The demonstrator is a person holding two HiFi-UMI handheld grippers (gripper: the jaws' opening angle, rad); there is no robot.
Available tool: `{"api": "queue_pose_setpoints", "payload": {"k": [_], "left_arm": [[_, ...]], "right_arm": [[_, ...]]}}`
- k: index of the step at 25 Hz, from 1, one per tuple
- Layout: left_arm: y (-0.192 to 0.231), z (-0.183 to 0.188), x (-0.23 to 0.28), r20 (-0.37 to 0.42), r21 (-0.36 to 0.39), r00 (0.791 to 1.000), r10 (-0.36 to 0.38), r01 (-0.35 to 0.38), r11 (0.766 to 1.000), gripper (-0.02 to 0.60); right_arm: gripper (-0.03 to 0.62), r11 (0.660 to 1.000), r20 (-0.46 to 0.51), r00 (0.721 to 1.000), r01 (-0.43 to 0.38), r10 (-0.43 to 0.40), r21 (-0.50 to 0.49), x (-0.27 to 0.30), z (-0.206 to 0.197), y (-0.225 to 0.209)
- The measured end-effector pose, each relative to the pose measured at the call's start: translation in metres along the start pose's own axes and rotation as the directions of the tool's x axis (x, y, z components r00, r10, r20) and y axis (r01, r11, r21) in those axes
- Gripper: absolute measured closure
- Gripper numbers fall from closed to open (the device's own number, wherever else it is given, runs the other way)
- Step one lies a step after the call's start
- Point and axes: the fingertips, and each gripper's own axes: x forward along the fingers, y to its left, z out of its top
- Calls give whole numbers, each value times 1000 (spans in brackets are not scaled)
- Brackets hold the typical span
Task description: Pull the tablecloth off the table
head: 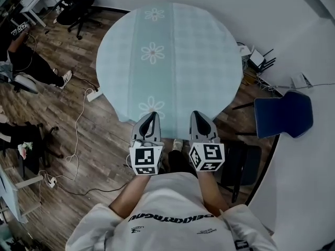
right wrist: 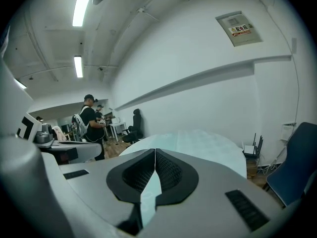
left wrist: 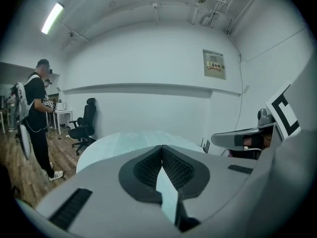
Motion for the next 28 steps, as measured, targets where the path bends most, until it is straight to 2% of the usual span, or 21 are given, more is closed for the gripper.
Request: {"api": "queue_pose_setpoints", "payload": {"k": [6,12,16,20,25,28], "left_arm": [[-8,-4,60,-53,-9,997,61,-62,998,566],[3,-16,112,-108,-21,988,112,-115,993,565],[23,-26,141,-148,-66,983,111,-122,990,565],[35,-41,172,-161,-75,981,108,-121,990,565],[56,-63,205,-193,-75,975,108,-124,989,558],[66,-81,226,-233,-118,969,80,-110,987,503]], "right_arm": [[557,999,-64,997,-50,50,-8,47,-4,-46],[556,998,-124,990,-61,62,6,100,-14,-88],[554,999,-159,986,-42,45,18,135,-20,-102],[553,999,-181,982,-48,52,24,170,-28,-109],[497,997,-208,977,-35,48,65,211,-41,-115],[459,997,-225,973,-23,40,78,233,-50,-121]]}}
